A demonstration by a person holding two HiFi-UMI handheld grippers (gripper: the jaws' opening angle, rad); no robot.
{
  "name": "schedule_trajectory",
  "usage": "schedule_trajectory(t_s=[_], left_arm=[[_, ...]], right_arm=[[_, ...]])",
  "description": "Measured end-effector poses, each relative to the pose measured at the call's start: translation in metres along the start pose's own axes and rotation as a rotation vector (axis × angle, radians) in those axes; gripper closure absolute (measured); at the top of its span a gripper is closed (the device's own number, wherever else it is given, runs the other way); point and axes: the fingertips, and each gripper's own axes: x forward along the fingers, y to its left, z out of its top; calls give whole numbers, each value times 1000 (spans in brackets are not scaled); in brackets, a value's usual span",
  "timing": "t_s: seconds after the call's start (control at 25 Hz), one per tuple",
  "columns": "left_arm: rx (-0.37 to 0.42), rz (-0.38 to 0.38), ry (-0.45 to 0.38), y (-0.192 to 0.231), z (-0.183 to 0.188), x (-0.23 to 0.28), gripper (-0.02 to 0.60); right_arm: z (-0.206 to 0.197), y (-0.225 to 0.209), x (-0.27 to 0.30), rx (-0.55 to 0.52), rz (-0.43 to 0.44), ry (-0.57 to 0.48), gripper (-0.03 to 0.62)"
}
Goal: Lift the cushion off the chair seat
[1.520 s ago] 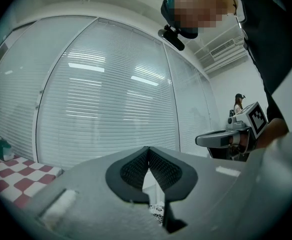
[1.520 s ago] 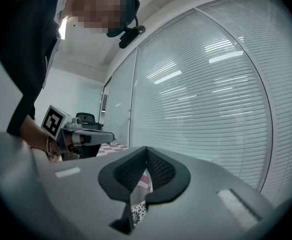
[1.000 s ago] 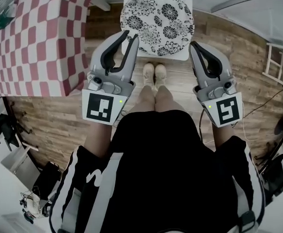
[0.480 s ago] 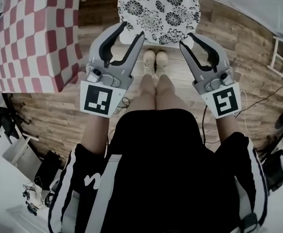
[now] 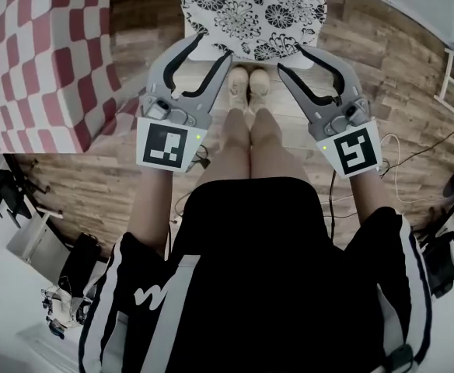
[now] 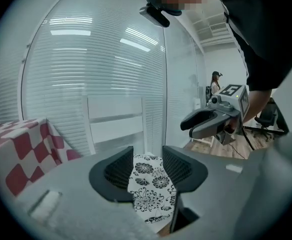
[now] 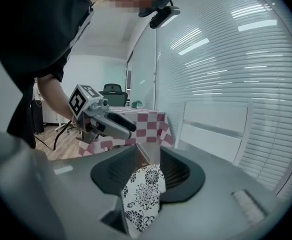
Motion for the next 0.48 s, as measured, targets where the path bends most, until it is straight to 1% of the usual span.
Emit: schedule_trajectory(t_s=[0.08,0.2,0.48], left_arm=[[5,-10,20,-3,-14,5,393],[4,-13,33,-6,-28,10,393],[36,-59,78,-17,-59,24,393]], right_arm=[[-13,3,3,-17,18,32,464],[-32,6,8,-72,50,87,456],[-70,16,22,-149,124,156,442]])
